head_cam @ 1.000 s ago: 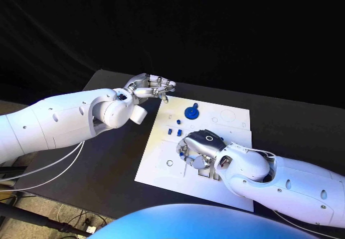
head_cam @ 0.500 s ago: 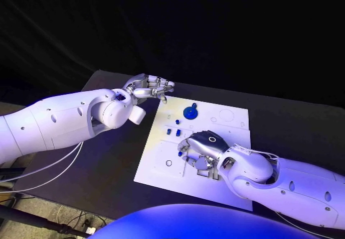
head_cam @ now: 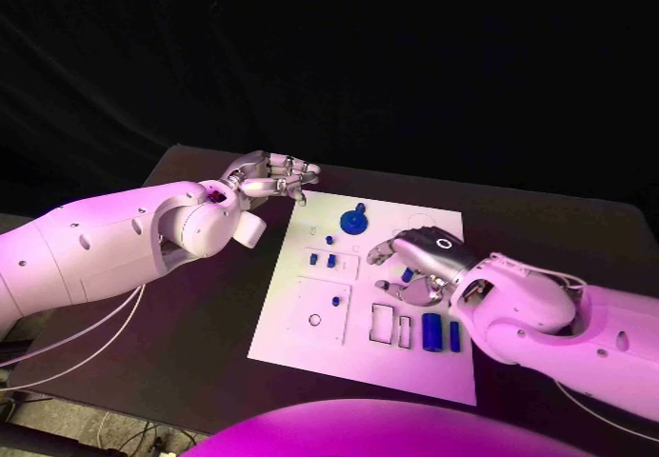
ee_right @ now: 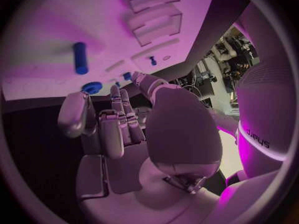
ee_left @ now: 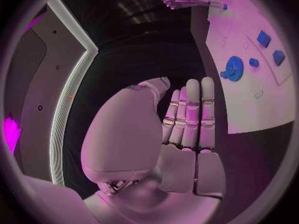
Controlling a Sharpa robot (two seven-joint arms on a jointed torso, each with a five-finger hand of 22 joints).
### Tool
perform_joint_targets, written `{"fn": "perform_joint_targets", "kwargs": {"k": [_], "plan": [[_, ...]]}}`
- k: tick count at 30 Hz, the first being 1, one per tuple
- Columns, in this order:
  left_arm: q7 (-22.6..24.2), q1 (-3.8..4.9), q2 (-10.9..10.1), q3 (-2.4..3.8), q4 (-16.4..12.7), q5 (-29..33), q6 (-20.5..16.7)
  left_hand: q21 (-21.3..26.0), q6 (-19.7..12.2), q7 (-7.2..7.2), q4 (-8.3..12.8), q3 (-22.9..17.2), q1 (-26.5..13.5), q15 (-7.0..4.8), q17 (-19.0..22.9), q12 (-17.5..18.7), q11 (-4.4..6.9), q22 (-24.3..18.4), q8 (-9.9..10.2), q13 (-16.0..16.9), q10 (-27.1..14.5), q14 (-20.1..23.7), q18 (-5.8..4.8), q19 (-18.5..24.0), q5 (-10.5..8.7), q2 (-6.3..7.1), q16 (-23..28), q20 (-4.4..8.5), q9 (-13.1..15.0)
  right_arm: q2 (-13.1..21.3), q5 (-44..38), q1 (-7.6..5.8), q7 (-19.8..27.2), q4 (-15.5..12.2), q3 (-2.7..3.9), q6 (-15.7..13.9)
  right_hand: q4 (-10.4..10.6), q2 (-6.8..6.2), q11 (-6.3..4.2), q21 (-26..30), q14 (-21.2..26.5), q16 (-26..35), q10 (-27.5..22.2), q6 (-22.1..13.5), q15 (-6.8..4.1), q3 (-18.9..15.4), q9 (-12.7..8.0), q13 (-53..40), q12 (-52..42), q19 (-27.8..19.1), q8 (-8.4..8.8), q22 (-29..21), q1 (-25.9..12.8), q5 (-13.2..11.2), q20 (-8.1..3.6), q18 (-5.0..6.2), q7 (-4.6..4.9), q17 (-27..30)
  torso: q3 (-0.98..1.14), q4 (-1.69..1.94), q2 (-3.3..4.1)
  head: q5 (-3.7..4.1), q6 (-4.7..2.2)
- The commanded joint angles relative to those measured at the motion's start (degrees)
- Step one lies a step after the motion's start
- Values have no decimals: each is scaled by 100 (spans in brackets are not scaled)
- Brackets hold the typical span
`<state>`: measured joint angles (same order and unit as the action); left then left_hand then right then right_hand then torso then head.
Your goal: Assemble the parts on the task board
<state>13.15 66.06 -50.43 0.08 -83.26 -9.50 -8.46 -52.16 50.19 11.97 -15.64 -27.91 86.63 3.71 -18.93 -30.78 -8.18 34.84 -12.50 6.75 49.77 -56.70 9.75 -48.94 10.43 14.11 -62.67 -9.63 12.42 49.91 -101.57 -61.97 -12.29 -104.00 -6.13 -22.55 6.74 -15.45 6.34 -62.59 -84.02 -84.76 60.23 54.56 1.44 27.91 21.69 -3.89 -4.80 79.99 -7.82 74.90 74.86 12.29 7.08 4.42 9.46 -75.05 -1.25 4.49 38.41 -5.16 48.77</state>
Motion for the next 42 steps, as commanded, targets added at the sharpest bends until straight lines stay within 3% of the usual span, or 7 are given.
{"fn": "perform_joint_targets", "kwargs": {"k": [1,2,5,7,20,34,42], "plan": [[35,2,0,0,-19,-8,108,39,-47,5,40,7,-29,39,9,-7,-13,-5,24,-9,-32,2,78,-32,-12,-17,19,-2,-1,168,480,-110,-70,-7,-1,434,46,43,9,128,-272,34,-146,-103,19,-407,-13,-5,-70,-68,52,318,-33,39,18,116,-33,-7,-14,-19,-13,105,-47],[36,2,-3,-1,-21,-8,109,39,-47,5,40,7,-29,39,9,-7,-13,-5,24,-9,-32,2,78,-32,-12,-17,19,-2,-1,239,519,-151,-73,-2,1,509,69,81,18,167,-270,38,-196,-123,17,-558,-16,-3,-86,-77,64,302,-17,45,26,117,-43,1,-15,-20,-14,125,-62],[39,2,-10,-5,-22,-8,108,42,-48,5,39,10,-32,40,9,-9,-14,-7,24,-10,-32,2,78,-33,-13,-16,20,-2,0,428,568,-251,-89,37,5,784,420,506,61,562,-260,41,-553,-312,77,-2258,-44,-4,-299,-164,166,127,505,104,68,172,-77,31,-14,-39,-19,152,-85],[42,2,-10,-7,-22,-8,109,42,-48,5,39,10,-32,40,9,-9,-14,-7,24,-10,-32,2,78,-33,-13,-16,20,-2,0,482,542,-280,-101,60,6,896,995,573,106,880,-219,96,-778,-425,98,-3145,-56,-3,-452,-233,221,-13,1016,72,87,221,-82,163,-4,-30,-14,171,-92],[41,2,-18,-14,-19,-8,119,42,-48,5,39,10,-32,40,9,-9,-14,-7,24,-10,-32,2,78,-33,-13,-16,20,-2,0,503,409,-314,-101,154,0,1198,989,744,62,869,-206,136,-708,-485,67,-3258,-58,-12,-624,-174,252,-16,1171,27,64,215,-74,250,-14,-1,-8,189,-89],[34,2,-30,-15,-19,-8,113,42,-48,5,39,10,-32,40,9,-9,-14,-7,24,-10,-32,2,78,-33,-13,-16,20,-2,0,317,536,-272,-1,295,-17,1128,980,1361,-93,368,-291,36,98,213,-68,-2866,-46,13,-791,80,28,230,1568,-437,-63,119,-71,15,-11,-7,-2,166,-68],[29,2,-24,-16,-7,-8,109,42,-48,5,39,10,-32,40,9,-9,-14,-7,24,-10,-32,2,78,-33,-13,-16,20,-2,0,268,540,-235,-4,359,-21,1163,986,1407,-137,250,-304,10,353,432,-103,-2649,-79,23,-636,119,2,303,1645,-499,-96,98,-114,-37,-10,-15,-6,162,-45]]}}
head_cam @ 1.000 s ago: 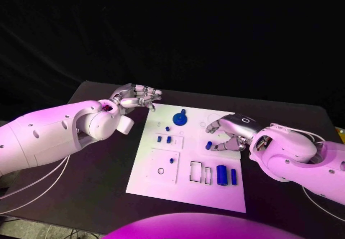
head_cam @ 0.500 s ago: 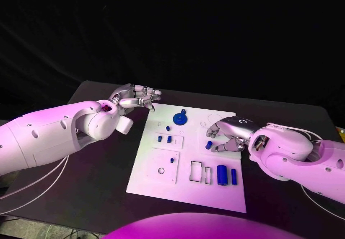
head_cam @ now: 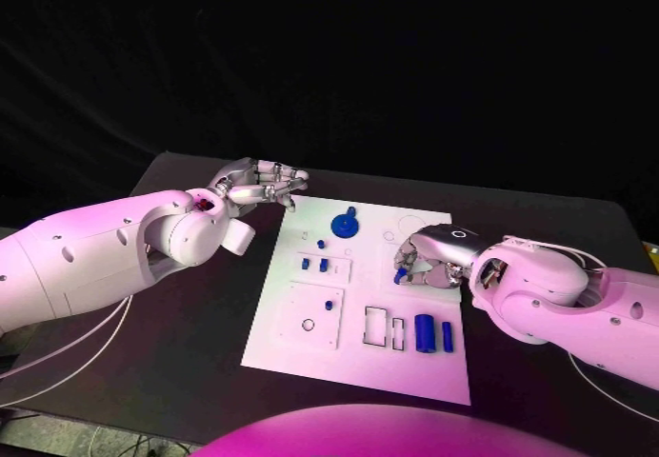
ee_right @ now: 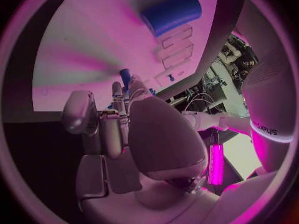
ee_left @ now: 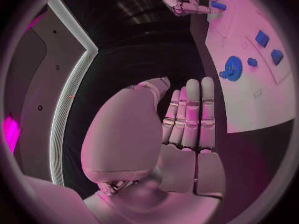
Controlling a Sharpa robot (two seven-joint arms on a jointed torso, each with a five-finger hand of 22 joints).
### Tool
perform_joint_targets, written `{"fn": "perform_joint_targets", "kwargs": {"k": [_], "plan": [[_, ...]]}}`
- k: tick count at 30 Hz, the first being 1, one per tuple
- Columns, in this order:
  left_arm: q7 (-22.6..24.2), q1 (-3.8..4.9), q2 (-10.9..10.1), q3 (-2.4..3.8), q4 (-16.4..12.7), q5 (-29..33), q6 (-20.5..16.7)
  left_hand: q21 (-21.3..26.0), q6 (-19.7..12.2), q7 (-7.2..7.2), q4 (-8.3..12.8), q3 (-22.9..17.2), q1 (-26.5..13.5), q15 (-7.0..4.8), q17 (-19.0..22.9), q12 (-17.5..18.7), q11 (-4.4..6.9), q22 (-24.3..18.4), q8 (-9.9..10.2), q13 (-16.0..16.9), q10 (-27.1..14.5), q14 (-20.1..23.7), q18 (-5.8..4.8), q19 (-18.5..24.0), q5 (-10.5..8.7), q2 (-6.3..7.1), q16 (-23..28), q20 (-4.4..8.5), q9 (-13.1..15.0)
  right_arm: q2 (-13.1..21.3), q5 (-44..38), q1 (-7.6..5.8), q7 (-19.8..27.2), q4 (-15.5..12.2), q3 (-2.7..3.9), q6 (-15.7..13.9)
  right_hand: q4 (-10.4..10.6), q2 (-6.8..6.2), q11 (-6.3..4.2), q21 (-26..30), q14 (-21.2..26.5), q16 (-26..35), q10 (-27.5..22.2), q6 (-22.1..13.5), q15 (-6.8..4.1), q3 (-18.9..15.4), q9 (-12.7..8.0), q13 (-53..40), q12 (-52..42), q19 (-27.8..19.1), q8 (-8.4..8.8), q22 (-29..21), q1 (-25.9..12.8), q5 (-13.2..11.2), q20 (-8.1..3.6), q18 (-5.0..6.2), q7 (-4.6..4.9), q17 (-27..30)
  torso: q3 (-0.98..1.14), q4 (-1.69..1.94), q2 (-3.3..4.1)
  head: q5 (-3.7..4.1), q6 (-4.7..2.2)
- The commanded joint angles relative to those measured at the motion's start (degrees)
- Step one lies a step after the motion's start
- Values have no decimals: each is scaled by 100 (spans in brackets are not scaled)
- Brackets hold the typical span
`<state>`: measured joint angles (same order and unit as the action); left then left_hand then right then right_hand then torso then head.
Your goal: Assemble the parts on the task board
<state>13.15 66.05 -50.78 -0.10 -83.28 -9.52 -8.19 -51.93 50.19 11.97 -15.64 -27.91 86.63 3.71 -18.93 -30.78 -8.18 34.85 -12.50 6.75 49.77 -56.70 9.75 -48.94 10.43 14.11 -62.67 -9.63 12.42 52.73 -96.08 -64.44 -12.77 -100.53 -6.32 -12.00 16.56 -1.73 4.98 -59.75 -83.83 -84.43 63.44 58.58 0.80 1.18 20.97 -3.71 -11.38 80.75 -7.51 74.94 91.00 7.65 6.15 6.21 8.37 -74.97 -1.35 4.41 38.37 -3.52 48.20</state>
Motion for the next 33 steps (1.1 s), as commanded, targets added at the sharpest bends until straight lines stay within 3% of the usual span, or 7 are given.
{"fn": "perform_joint_targets", "kwargs": {"k": [1,13,15,19,27,33], "plan": [[28,2,12,3,-4,-6,82,19,-48,5,39,10,-32,39,9,-9,-13,-7,24,-9,-33,2,78,-33,-14,-16,20,-2,-1,-18,-9,16,43,15,-2,107,4,28,-3,-39,-324,-25,52,43,-41,44,-12,5,41,45,-27,304,33,-38,-5,-82,-5,-49,1,-6,-2,-2,12],[18,2,16,2,3,-6,79,30,-43,3,37,14,-38,39,7,-19,-11,-14,23,-9,-29,-3,78,-40,-13,-25,22,-3,3,-38,-58,38,10,31,-3,39,1,7,-24,-122,-331,-42,218,153,-59,279,-43,4,199,69,-22,362,79,-46,-21,-97,-23,-84,-5,-4,-11,0,30],[18,2,17,2,1,-6,78,30,-43,3,37,14,-38,39,7,-19,-11,-14,23,-9,-29,-3,78,-40,-13,-25,22,-3,3,-39,-64,41,15,26,-3,-76,-1,9,-38,-182,-336,-52,324,221,-75,490,-51,3,285,87,-30,402,132,-169,-34,-108,-37,-105,-5,0,-10,4,33],[18,2,18,2,4,-6,75,30,-43,3,37,14,-38,39,7,-19,-11,-14,23,-9,-29,-3,78,-40,-13,-25,22,-3,3,-36,-61,44,30,2,-3,-339,-1,-12,-59,-275,-345,-68,444,290,-91,679,-45,-6,337,117,-55,451,141,-142,-47,-123,-52,-140,-4,-2,-11,2,33],[20,1,25,2,14,-6,77,30,-43,3,37,14,-38,39,7,-19,-11,-14,23,-9,-29,-3,78,-40,-13,-25,22,-3,3,47,131,22,-2,-118,3,-700,-3,-250,-83,-331,-350,-80,698,365,-115,1393,-5,-16,572,133,-114,524,-139,-64,-72,-134,-75,-151,-9,-2,-19,9,18],[21,1,41,1,36,-6,77,34,-42,3,38,13,-38,38,7,-22,-11,-17,24,-10,-30,-4,79,-44,-12,-30,23,-3,4,135,368,-94,-5,-315,26,-806,-10,-343,-85,-330,-350,-82,732,356,-110,1605,11,-18,640,133,-125,538,-250,-60,-72,-134,-70,-153,-8,-11,-21,3,3]]}}
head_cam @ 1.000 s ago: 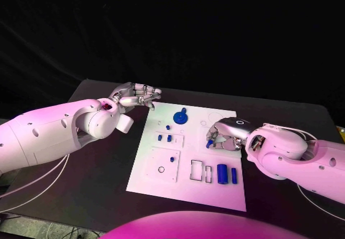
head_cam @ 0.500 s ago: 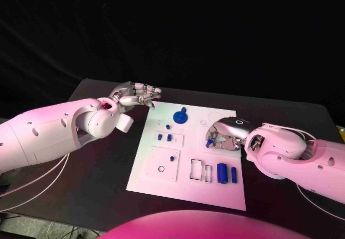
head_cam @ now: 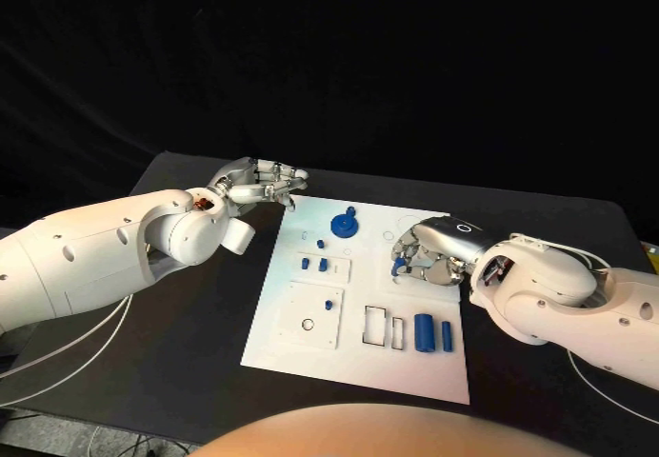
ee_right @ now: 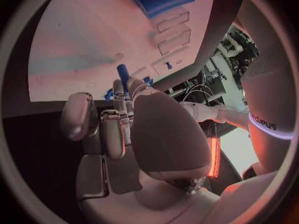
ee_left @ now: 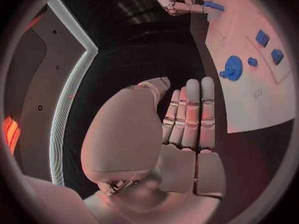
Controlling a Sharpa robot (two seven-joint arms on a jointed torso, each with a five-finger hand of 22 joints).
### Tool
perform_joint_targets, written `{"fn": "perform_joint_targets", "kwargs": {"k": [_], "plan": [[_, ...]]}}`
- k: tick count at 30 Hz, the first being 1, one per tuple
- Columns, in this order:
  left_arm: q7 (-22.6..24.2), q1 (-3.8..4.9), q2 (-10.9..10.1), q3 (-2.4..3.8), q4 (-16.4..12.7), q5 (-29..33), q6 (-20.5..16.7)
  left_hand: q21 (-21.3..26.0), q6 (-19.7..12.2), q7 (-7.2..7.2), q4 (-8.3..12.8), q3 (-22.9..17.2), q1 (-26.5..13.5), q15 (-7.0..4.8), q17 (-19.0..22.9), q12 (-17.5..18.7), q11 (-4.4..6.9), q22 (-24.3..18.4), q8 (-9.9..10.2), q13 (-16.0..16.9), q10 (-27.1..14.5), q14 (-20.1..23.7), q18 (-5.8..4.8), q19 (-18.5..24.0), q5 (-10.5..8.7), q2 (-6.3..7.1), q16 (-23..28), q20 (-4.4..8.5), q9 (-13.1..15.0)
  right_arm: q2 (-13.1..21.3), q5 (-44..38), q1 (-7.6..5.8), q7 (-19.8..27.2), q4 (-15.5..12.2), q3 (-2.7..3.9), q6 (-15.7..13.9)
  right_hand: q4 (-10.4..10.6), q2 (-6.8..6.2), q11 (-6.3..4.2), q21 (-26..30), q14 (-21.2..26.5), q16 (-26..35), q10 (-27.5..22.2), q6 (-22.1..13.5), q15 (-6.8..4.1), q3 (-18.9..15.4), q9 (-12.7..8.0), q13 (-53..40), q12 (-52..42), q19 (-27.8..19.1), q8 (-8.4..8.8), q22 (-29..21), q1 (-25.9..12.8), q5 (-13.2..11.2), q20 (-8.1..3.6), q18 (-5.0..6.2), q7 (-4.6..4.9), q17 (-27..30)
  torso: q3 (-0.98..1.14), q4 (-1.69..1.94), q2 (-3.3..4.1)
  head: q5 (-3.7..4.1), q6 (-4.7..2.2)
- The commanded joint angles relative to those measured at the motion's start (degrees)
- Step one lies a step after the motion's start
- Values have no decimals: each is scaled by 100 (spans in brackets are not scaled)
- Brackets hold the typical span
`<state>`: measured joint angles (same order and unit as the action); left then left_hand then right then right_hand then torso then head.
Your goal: Assemble the parts on the task board
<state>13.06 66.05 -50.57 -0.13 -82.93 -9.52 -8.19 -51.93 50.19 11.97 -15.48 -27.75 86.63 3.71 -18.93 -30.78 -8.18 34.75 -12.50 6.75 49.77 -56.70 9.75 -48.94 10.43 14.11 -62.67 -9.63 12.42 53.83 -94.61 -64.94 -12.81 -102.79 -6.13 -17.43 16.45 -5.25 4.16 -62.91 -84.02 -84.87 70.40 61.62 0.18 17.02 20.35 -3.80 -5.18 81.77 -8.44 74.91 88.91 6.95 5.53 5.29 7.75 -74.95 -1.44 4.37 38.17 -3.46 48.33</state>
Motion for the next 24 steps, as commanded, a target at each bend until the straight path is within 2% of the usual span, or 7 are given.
{"fn": "perform_joint_targets", "kwargs": {"k": [1,7,12,17,24], "plan": [[30,2,24,3,4,-6,77,34,-42,3,22,-3,-38,38,7,-22,-11,-8,24,-10,-30,-4,79,-44,-12,-30,23,-3,4,39,262,-75,1,-139,10,-281,-10,-73,-2,-26,-331,-40,66,47,-48,212,91,-12,71,36,-47,557,-125,14,-10,-45,-8,-157,-2,-6,-6,-4,-12],[32,-2,47,-1,19,-4,89,34,-42,3,22,-3,-38,38,7,-22,-11,-8,24,-10,-30,-4,79,-44,-12,-30,23,-3,4,-20,408,-160,42,-406,22,-375,-17,-146,1,-26,-331,-40,84,41,-46,330,106,-15,100,37,-58,566,-187,10,-9,-45,-4,-155,5,-4,3,-32,-22],[37,-7,66,-3,26,-1,92,34,-42,3,22,-3,-38,38,7,-22,-11,-8,24,-10,-30,-4,79,-44,-12,-30,23,-3,4,-270,416,-122,115,-520,19,-421,-21,-175,3,-36,-334,-47,87,38,-44,364,110,-15,109,40,-61,573,-208,10,-8,-47,-1,-171,9,-11,6,-80,-12],[43,-12,99,-5,35,4,96,34,-42,3,22,-3,-38,38,7,-22,-11,-8,24,-10,-30,-4,79,-44,-12,-30,23,-3,4,-613,344,3,200,-512,1,-466,-24,-190,3,-40,-334,-48,91,38,-44,394,115,-16,115,42,-65,577,-224,16,-7,-48,-2,-172,-1,-1,-4,-117,3],[47,-16,152,-6,59,10,103,39,-42,3,20,-2,-41,39,6,-26,-11,-11,24,-10,-30,-4,79,-48,-11,-35,24,-3,5,-1114,204,286,328,-405,-37,-498,-37,-208,3,-30,-333,-46,92,33,-44,442,120,-16,123,40,-68,576,-229,32,-7,-46,-2,-167,2,4,11,-178,-1]]}}
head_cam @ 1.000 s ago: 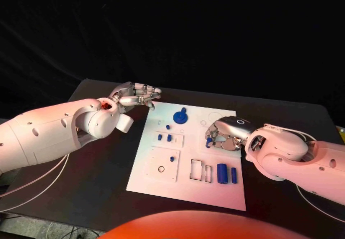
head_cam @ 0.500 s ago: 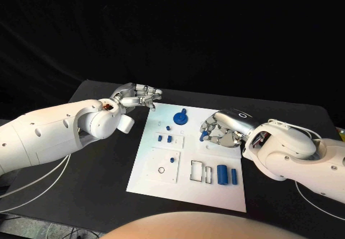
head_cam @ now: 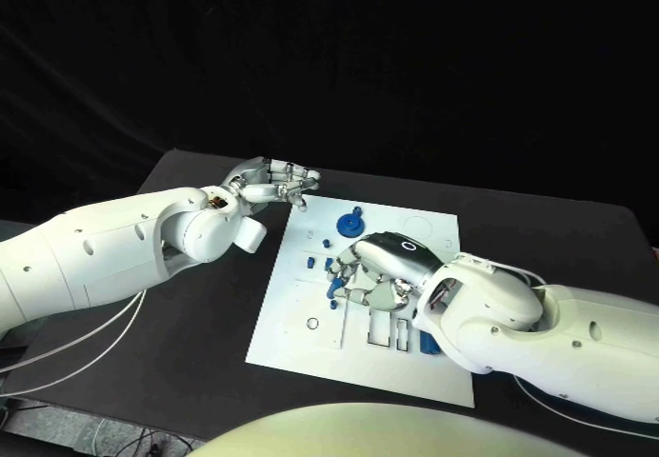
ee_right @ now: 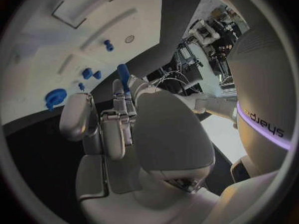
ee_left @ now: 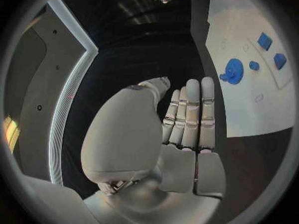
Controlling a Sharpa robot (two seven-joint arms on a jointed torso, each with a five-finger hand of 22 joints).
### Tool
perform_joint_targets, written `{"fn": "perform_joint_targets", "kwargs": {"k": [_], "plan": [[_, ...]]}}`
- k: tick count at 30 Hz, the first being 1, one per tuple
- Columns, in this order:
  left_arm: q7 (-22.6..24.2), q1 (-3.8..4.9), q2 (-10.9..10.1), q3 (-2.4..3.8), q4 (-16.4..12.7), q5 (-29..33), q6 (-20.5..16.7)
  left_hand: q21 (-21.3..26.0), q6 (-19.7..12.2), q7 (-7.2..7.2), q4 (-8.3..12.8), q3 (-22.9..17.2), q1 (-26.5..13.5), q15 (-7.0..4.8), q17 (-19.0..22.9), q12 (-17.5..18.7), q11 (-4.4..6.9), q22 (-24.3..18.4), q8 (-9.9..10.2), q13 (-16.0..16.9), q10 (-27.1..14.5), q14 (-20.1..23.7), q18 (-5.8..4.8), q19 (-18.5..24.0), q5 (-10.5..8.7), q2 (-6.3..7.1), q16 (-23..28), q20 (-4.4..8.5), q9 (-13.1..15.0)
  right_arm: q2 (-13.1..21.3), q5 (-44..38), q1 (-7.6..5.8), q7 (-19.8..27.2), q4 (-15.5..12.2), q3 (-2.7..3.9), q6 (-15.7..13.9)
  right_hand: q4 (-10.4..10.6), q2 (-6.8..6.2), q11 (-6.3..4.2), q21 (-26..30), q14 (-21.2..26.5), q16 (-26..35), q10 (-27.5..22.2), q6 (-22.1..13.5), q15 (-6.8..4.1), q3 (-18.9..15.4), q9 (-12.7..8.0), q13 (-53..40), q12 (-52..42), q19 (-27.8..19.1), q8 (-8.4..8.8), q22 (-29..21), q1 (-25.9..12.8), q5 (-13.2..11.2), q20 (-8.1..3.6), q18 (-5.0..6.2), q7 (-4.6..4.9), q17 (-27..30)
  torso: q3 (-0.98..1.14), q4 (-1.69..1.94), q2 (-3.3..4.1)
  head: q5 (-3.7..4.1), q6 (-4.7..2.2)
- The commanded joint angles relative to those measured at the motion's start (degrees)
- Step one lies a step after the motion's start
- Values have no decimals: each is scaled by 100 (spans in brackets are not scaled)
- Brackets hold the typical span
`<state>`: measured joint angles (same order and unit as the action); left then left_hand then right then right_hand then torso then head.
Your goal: Assemble the parts on the task board
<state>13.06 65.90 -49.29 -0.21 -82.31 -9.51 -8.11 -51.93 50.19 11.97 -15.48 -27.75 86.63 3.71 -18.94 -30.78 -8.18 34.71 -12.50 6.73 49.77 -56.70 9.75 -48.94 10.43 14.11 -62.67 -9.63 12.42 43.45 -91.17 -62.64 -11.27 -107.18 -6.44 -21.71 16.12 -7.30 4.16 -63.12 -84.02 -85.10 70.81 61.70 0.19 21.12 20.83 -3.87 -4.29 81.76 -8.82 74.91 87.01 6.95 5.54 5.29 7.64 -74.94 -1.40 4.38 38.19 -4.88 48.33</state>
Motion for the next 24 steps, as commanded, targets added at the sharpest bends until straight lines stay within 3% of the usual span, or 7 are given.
{"fn": "perform_joint_targets", "kwargs": {"k": [1,12,24], "plan": [[47,-1,30,3,-2,9,97,39,-42,3,20,-2,-41,38,6,-26,-11,-7,24,-8,-30,-4,79,-48,-11,-35,24,-3,5,-124,-157,85,186,51,-12,-65,-6,-5,3,-6,-334,-24,51,25,-45,37,73,-9,36,40,-31,576,-39,35,-7,-46,10,-169,-3,2,10,-48,3],[40,-2,49,2,-13,10,106,39,-42,3,20,-2,-41,38,6,-26,-11,-7,24,-8,-30,-4,79,-48,-11,-35,24,-3,5,-478,-350,303,247,358,-92,99,-25,-37,6,8,-333,-24,48,16,-43,101,80,-9,45,36,-35,576,-50,55,-7,-44,15,-165,-1,-3,13,-113,48],[34,-2,50,2,-15,10,114,39,-42,3,20,-2,-41,38,6,-26,-11,-7,24,-8,-30,-4,79,-48,-11,-35,24,-3,5,-637,-501,431,280,591,-124,170,-43,-61,7,3,-335,-28,48,11,-41,152,88,-9,49,37,-40,581,-54,78,-6,-45,18,-176,2,-2,12,-110,68]]}}
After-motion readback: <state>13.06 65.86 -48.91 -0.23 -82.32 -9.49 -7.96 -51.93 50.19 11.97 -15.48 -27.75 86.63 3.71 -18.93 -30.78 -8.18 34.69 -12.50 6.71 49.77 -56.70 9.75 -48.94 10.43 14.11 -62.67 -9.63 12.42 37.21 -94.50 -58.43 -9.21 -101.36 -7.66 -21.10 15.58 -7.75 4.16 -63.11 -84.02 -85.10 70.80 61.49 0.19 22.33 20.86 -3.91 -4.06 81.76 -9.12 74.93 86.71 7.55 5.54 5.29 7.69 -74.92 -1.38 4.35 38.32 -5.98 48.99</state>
